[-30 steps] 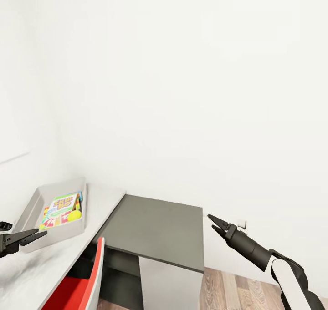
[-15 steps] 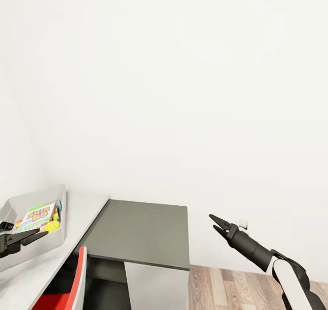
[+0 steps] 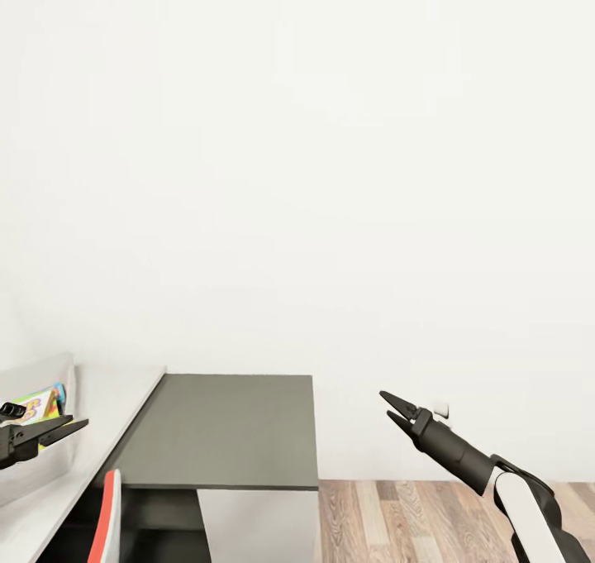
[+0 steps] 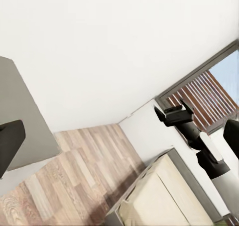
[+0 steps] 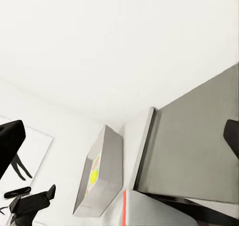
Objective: Put all the toys in the child's room - the three board games (two on the bed and one on the table), the two jigsaw puzzles on the table, and the tennis ball on the table - inside the toy box on the table in the child's room.
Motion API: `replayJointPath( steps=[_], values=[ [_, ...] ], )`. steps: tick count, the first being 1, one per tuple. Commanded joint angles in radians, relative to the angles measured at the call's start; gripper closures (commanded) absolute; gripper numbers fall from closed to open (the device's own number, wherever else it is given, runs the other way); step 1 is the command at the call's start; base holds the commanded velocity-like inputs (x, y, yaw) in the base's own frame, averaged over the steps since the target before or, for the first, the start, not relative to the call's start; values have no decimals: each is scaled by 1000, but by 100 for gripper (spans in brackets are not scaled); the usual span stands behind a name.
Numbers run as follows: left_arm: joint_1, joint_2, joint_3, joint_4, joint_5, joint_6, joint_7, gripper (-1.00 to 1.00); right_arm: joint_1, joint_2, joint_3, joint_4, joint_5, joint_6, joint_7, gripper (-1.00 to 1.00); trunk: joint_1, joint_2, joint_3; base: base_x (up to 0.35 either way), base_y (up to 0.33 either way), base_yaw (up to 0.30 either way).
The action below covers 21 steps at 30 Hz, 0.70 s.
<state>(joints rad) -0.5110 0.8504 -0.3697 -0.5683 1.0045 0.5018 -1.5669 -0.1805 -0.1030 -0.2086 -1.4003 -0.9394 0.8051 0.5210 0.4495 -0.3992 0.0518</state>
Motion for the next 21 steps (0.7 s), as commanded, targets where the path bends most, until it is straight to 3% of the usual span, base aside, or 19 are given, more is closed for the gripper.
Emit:
replayJointPath(
  steps=[1, 21],
  values=[
    [-1, 1, -8, 1, 6, 11, -4, -100, -1, 0, -2, 1, -1, 6, 2, -100, 0, -1, 0, 0, 0, -254],
    [-1, -3, -3, 1, 7, 11, -4, -100, -1, 2, -2, 3, 1, 6, 2, -100, 0, -1, 16, 0, 0, -254]
  ],
)
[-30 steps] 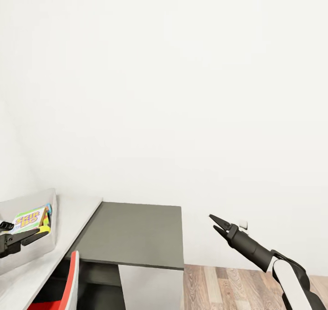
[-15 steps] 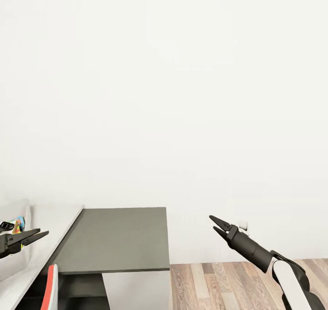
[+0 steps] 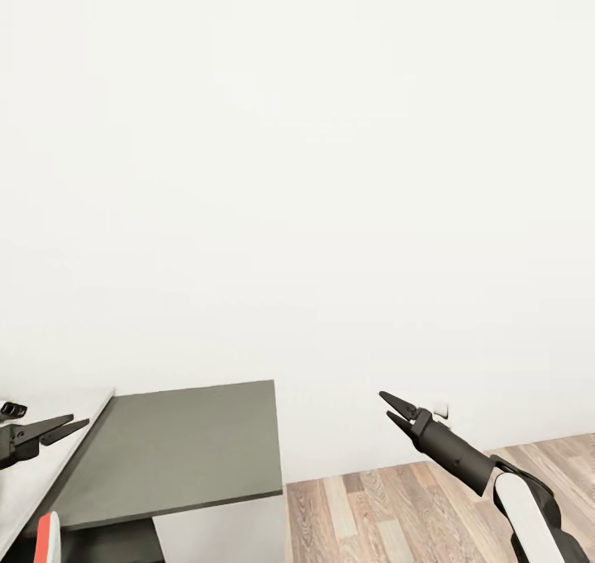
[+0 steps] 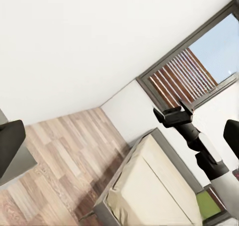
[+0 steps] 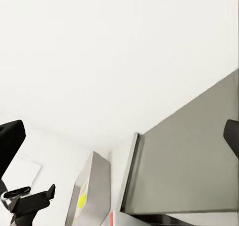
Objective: Put all the toys in the child's room - the three board games (two on the bed and one on the table), the two jigsaw puzzles on the table, and the tennis ball on the table - inside the toy box on the table in the child's room.
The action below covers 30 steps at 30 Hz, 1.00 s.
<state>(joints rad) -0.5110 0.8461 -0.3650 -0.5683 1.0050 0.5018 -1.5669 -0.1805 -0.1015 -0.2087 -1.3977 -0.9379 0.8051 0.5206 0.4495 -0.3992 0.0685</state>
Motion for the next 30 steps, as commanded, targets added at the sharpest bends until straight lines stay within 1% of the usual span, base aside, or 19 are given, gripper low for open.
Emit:
replayJointPath(
  steps=[1, 2, 5, 10, 17, 26, 29, 30],
  values=[
    [-1, 0, -7, 1, 7, 11, -4, -100, -1, 0, -1, 0, -1, 6, 2, -100, 0, -1, 0, 0, 0, -254],
    [-1, -2, -7, 1, 6, 11, -4, -100, -1, 0, -1, 0, 0, 6, 2, -100, 0, -1, 1, 0, -5, -254],
    [-1, -18, -7, 1, 6, 11, -4, -100, -1, 0, -1, 0, -1, 6, 2, -100, 0, -1, 4, 0, -108, -254],
    [-1, -38, -6, 1, 1, 11, -4, -100, -1, 0, -1, 0, -1, 6, 2, -100, 0, -1, 8, 0, -221, -254],
    [-1, -44, -6, 1, -1, 11, -4, -100, -1, 0, -1, 0, 0, 6, 1, -100, 0, -1, 13, -34, -291, -254],
    [-1, -45, -5, 1, -2, 11, -4, -100, -1, 2, 9, -2, 3, 3, -11, -100, 0, -1, 20, -168, -238, -233],
    [-1, -47, -5, 1, -2, 6, -4, -100, -1, 3, 13, -4, 16, 3, -21, -100, 0, -1, 21, -74, -81, -91],
    [-1, -49, -5, 1, -2, 0, -4, -100, -1, 3, 13, -5, 27, 3, -29, -100, 0, -1, 21, -155, -41, -46]
  ],
)
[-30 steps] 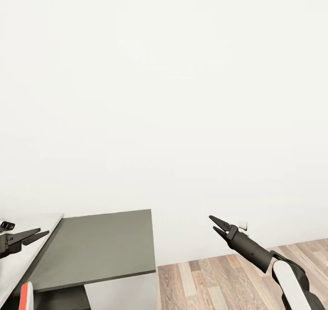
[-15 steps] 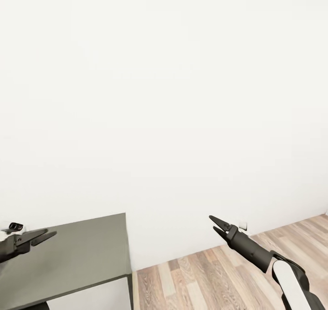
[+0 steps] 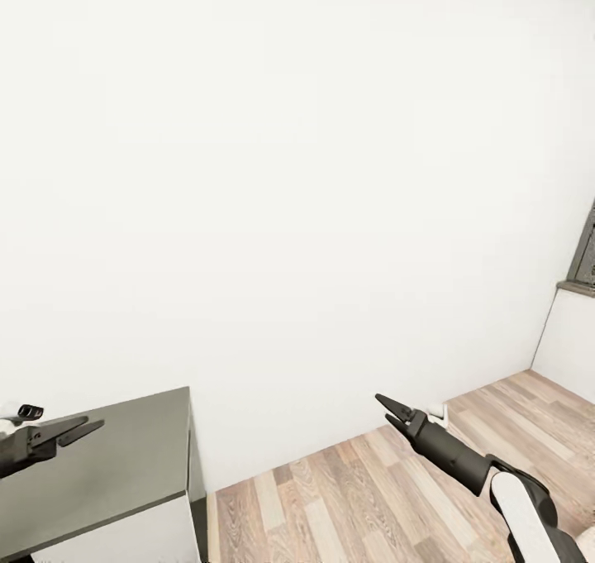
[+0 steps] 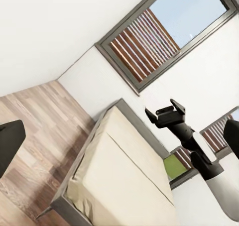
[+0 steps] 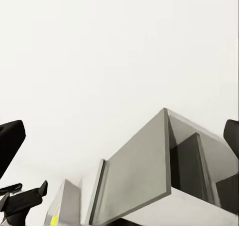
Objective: Put all the toys in the child's room - the three board games (two on the bed and one on the table), the two jigsaw puzzles on the table, and the tennis ball on the table - inside the toy box on the table in the child's room.
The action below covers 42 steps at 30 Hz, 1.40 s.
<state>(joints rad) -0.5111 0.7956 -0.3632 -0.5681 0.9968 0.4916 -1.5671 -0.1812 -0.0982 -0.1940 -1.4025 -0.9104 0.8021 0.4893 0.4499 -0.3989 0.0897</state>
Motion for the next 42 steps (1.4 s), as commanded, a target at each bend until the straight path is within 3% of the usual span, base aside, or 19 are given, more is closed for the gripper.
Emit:
replayJointPath(
  steps=[1, 12, 33, 42],
  values=[
    [-1, -1, -7, 1, 6, 8, -4, -100, -1, 1, -1, 0, 6, 6, -1, -100, 0, -1, 0, -190, -33, -36],
    [-1, -14, -8, 1, -9, -3, -4, -100, -1, 3, -2, 0, 40, 14, -19, -100, 0, -1, -1, -255, -99, 107],
    [-1, -17, -8, 1, -12, -4, -4, -100, -3, 2, -1, 3, 42, 15, -20, -100, 0, -1, -11, -92, -137, 256],
    [-1, -20, -8, 1, -13, -4, -4, -100, -3, 2, -1, 6, 42, 12, -19, -100, 0, -1, -12, -20, -39, 70]
  ],
)
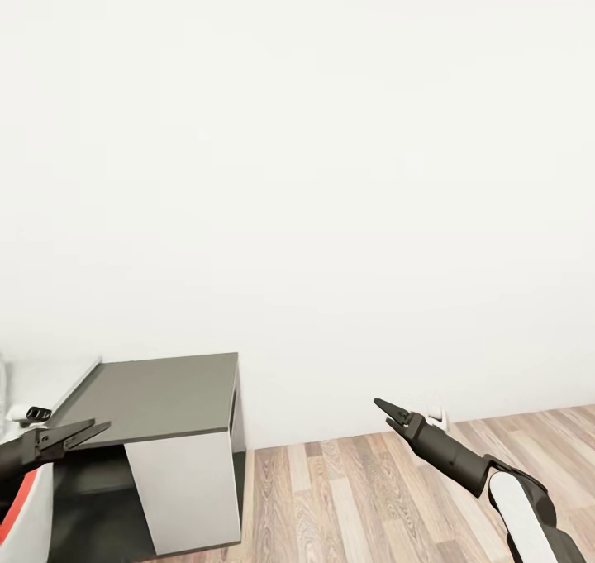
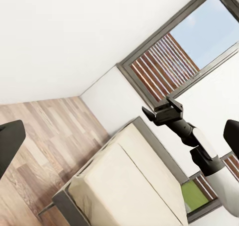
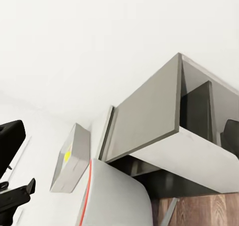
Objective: Put all the toys in the child's room - the three board games (two on the bed and one on the table), the two jigsaw puzzles on the table, and the tennis ball on the table - inside the toy box on the table in the child's room.
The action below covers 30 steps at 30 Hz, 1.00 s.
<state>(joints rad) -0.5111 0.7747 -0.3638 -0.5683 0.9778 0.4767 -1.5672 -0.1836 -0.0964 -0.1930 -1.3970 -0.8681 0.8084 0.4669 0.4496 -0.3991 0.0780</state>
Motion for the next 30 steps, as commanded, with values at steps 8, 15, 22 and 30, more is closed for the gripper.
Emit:
replayJointPath(
  steps=[8, 15, 22, 30],
  values=[
    [-6, -59, -7, -5, -30, 11, 58, -100, -1, 0, -2, 32, 1, 3, 2, -100, 0, -1, -1, -2, -4, 8],
    [-9, -151, -6, -31, -106, 20, 243, -100, -4, 1, -1, 98, 37, -1, -13, -100, 0, -1, -1, 0, 0, 0],
    [-9, -216, -9, -27, -160, 21, 391, -100, -45, 15, -2, 190, 197, -3, -50, -100, 0, -1, -1, 0, 0, 0],
    [-5, -281, -10, 27, -263, 9, 597, -100, -69, 75, 11, 266, 370, -5, -64, -100, 0, -1, -1, 0, 0, 0]
  ],
)
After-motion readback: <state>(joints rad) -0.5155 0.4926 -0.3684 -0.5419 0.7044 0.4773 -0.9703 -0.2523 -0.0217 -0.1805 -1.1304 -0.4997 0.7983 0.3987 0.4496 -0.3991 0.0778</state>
